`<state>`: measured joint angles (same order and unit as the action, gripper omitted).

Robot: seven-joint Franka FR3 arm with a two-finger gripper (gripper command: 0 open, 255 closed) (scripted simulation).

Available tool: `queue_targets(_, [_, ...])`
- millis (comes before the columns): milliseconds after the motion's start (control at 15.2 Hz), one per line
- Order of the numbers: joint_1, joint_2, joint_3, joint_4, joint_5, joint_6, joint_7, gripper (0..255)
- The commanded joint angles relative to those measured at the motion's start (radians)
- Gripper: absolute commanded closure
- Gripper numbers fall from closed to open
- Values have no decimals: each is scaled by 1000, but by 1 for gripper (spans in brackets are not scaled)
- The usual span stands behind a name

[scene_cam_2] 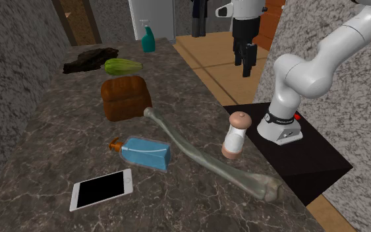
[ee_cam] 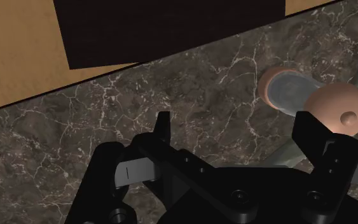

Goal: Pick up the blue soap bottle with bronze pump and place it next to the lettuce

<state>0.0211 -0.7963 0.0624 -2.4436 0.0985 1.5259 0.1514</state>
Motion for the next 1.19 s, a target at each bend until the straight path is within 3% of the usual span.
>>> queue_targets(0, [0,0,0,0,0,0,0,0])
queue_targets(594, [-10,301,108,81,35,265,144,0])
queue_targets(1122, [-27,602,180,246,-8,434,287,0])
